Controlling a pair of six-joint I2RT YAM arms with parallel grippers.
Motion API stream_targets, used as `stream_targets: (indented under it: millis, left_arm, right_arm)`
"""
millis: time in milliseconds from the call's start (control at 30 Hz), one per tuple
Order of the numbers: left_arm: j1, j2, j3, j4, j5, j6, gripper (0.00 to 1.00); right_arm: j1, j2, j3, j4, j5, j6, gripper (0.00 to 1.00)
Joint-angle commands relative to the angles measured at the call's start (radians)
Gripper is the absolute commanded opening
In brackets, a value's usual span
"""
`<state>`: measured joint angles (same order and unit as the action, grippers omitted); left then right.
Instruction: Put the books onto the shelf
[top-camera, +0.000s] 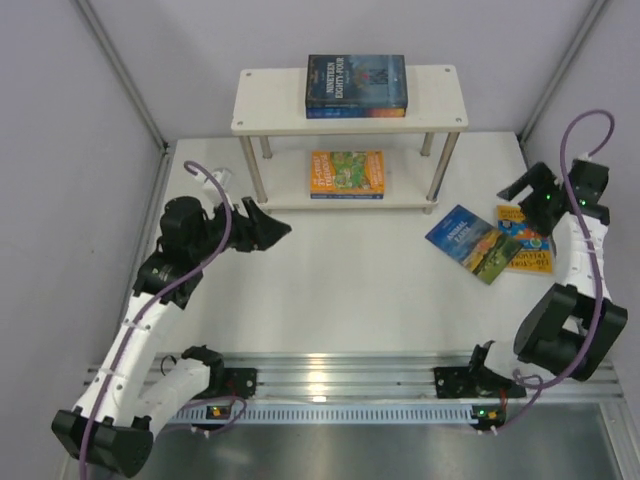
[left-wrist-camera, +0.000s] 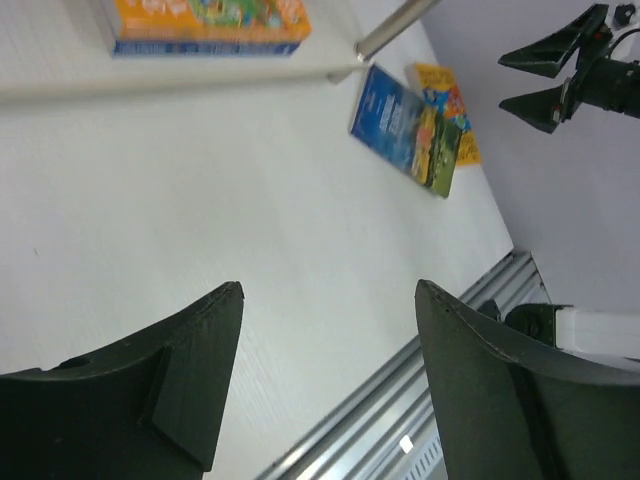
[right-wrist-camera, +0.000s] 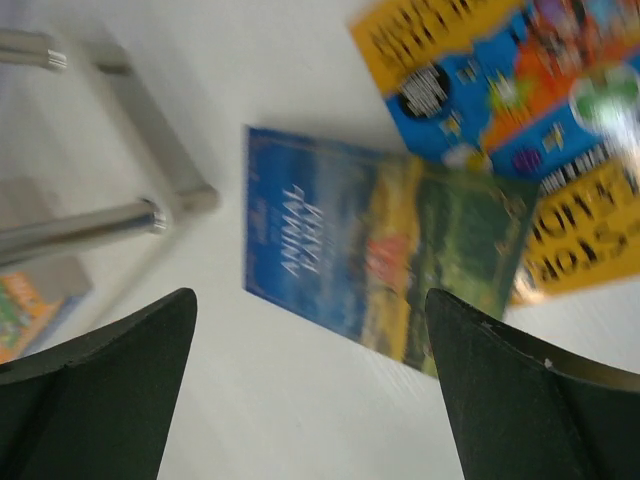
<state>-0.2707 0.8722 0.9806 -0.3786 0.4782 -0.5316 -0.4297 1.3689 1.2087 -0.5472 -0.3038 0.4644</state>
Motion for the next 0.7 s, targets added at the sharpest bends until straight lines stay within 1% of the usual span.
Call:
stream_targets:
  millis: [0,33,100,133,200,233,267,333,467,500,667]
  left_arm:
    - [-0.001,-0.022,-0.106,0.040,0.066,-0.044,0.74]
    - [-0.001,-0.032,-0.117,0.027,0.066,-0.039,0.74]
    - [0.001,-0.035,-0.128,0.014,0.056,-0.028,0.74]
    - [-0.001,-0.038,-0.129,0.012,0.057,-0.025,0.74]
    - [0.001,-0.036,-0.140,0.020,0.071,-0.027,0.74]
    - [0.001,-0.032,-0.146,0.026,0.079,-0.031,0.74]
    - [-0.001,-0.029,-0.169,0.049,0.082,-0.048,0.74]
    - [0.001,-0.018,-0.189,0.069,0.105,-0.079,0.73]
    - [0.001,-0.010,-0.250,0.144,0.158,-0.120,0.73]
    - [0.001,-0.009,-0.250,0.152,0.161,-0.122,0.73]
    - [0.002,0.001,-0.212,0.129,0.158,-0.100,0.73]
  right_arm:
    - [-0.047,-0.071,-0.145,-0.014,0.021,0.080,0.96]
    - [-0.056,-0.095,-0.217,0.006,0.041,0.142,0.97]
    - [-0.104,-0.149,-0.288,0.039,0.028,0.192,0.98]
    - [-0.138,-0.165,-0.361,0.088,0.013,0.224,0.98]
    - [-0.174,-0.194,-0.437,0.136,-0.065,0.240,0.98]
    - [-0.191,-0.206,-0.475,0.206,-0.101,0.250,0.98]
    - [-0.214,-0.227,-0.550,0.236,-0.138,0.258,0.99]
    - [-0.239,-0.257,-0.653,0.320,-0.164,0.293,0.99]
    - [-0.241,-0.312,-0.777,0.404,-0.150,0.381,0.99]
    - [-0.241,-0.315,-0.797,0.435,-0.150,0.419,0.99]
    - [-0.241,-0.335,-0.911,0.506,-0.115,0.460,0.99]
